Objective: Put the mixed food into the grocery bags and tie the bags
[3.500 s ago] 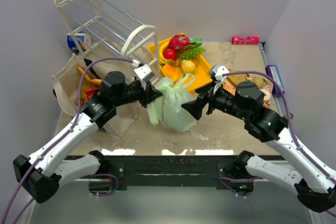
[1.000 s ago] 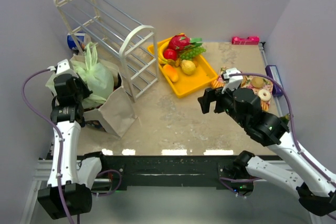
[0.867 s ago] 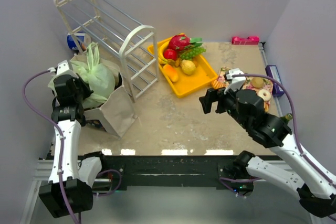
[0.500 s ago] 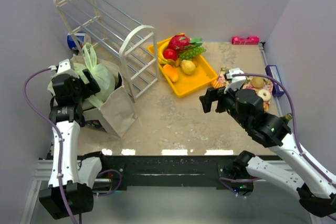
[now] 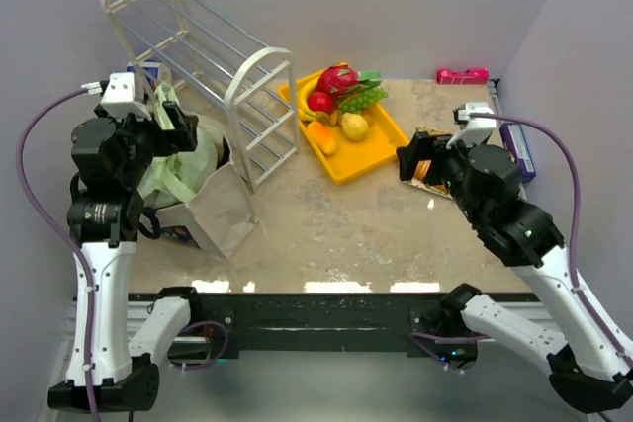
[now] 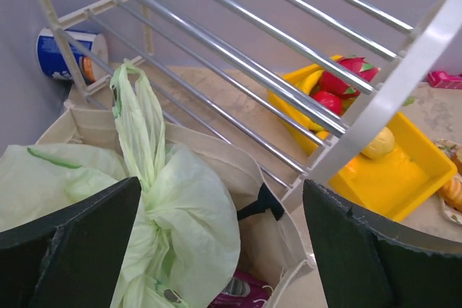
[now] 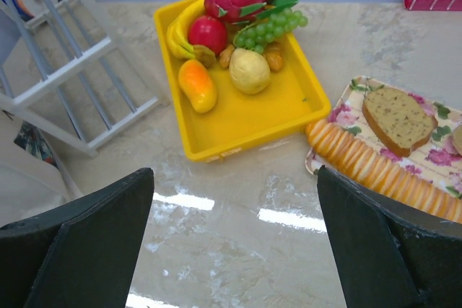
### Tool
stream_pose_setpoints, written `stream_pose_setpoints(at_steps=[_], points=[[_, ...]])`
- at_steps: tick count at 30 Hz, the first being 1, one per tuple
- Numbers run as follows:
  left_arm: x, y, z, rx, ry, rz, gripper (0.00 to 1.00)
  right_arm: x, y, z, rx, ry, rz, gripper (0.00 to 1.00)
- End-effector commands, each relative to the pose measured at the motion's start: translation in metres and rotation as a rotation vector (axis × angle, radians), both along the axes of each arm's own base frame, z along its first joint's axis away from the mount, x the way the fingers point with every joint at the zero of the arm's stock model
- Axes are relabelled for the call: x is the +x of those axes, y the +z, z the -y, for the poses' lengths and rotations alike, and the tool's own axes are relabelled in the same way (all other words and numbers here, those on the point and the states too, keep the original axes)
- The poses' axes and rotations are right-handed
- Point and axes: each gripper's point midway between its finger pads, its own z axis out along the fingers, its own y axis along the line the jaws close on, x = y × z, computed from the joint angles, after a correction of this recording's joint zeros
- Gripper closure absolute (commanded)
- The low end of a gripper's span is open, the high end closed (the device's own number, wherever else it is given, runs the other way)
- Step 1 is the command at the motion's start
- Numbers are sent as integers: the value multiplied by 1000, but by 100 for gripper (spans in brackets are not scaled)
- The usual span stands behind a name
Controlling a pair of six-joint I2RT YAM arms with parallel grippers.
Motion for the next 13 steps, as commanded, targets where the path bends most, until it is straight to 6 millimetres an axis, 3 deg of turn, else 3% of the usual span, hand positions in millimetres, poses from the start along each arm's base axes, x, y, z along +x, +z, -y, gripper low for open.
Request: stream_pose_setpoints(at_steps=[1,13], points=[[-16,33,21,14,-125,108,0,-10,41,12,74,-18,119,1],[-21,25,19,6,-105,102,0,-23,47,28,112,-58,157,1]])
